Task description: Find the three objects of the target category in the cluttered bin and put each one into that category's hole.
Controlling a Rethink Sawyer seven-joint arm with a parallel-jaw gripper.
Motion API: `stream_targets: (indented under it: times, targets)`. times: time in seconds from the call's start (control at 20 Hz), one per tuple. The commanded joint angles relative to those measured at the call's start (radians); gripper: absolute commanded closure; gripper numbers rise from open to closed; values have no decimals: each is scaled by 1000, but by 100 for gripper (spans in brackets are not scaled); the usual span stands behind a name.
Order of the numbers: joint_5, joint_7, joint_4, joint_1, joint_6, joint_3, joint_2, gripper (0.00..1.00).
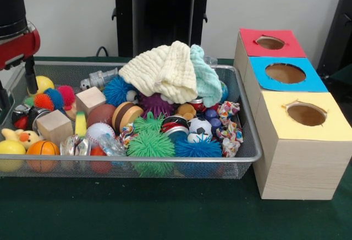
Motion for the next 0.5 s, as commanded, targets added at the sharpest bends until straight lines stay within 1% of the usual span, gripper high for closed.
stream_targets:
  times: [0.05, 0.2, 0.5]
  targets:
    - [-26, -182, 23, 9, 54, 27, 19, 0]
    - [-28, -178, 24, 4, 27, 33, 25, 0]
    - [-60, -193, 10, -10, -26, 26, 65, 0]
